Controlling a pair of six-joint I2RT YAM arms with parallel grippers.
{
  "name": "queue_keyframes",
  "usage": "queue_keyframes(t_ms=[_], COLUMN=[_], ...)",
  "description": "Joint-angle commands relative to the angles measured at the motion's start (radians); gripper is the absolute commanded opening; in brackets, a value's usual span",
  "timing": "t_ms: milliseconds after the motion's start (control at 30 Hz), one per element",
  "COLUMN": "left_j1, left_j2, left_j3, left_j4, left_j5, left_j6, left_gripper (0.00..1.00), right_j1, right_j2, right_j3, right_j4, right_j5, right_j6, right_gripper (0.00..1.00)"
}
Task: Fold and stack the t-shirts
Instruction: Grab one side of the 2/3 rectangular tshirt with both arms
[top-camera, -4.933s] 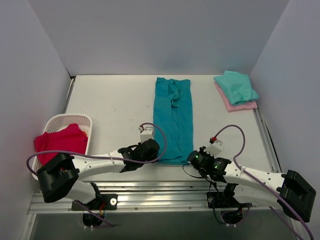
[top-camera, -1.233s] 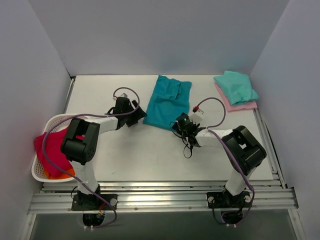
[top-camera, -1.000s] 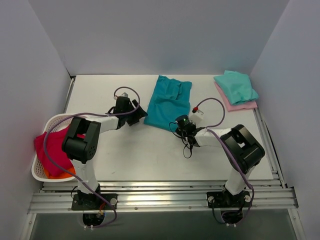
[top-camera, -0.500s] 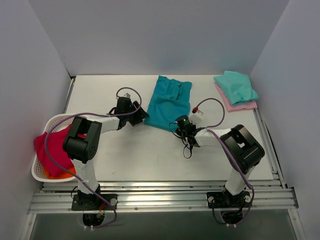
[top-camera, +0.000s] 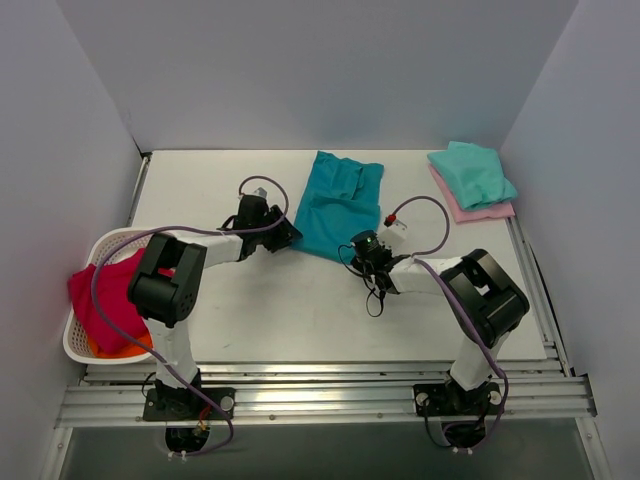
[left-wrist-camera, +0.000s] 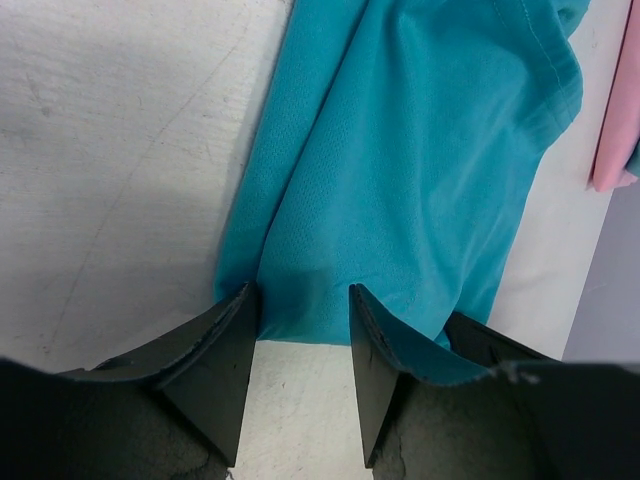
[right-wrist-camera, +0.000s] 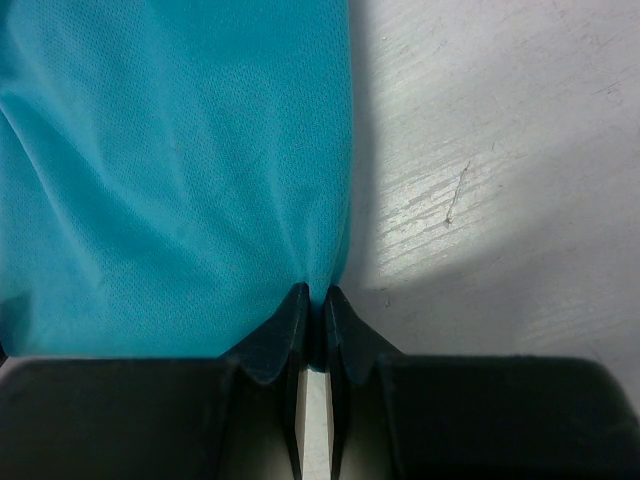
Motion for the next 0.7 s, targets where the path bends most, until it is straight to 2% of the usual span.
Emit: queue_keyframes(t_ms=[0, 100, 200, 233, 267, 300, 433, 667], left_j1=[-0.011, -0.016, -0.017, -0.019, -0.02, -0.02, -0.026, -0.071], left_j2=[0.005, 0.005, 0.01, 0.013, 0.015, 0.018, -0.008, -0.186], left_j3=[0.015, 0.017, 0.018, 0.02, 0.021, 0.023, 0.012, -0.081], left_j4=[0.026, 0.021, 0.017, 0.015, 0.008, 0.0, -0.011, -0.055], left_j5=[0.013, 0.011, 0.011, 0.011, 0.01, 0.01, -0.013, -0.07], left_j6=[0.005, 0.005, 0.007, 0.007, 0.007, 0.007, 0.008, 0.005], left_gripper=[0.5, 0.49, 0.31, 0.21, 0.06, 0.02, 0.02, 0.02], right_j1=[-0.009, -0.009, -0.009, -0.008, -0.008, -0.008, -0.002, 0.06], right_j2=[0.012, 0.012, 0.01, 0.007, 0.0, -0.005, -0.045, -0.203], right_j3=[0.003, 0.003, 0.001, 0.0, -0.002, -0.005, -0.017, -0.052], right_j4=[-0.053, -0.055, -0.056, -0.056, -0.056, -0.058, -0.081, -0.17], right_j5=[0.037, 0.038, 0.037, 0.035, 0.037, 0.037, 0.043, 0.064], right_j6=[0.001, 0.001, 0.001, 0.0, 0.003, 0.003, 0.003, 0.014], right_gripper=[0.0, 0.0, 0.0, 0.0, 0.0, 0.0, 0.0, 0.0])
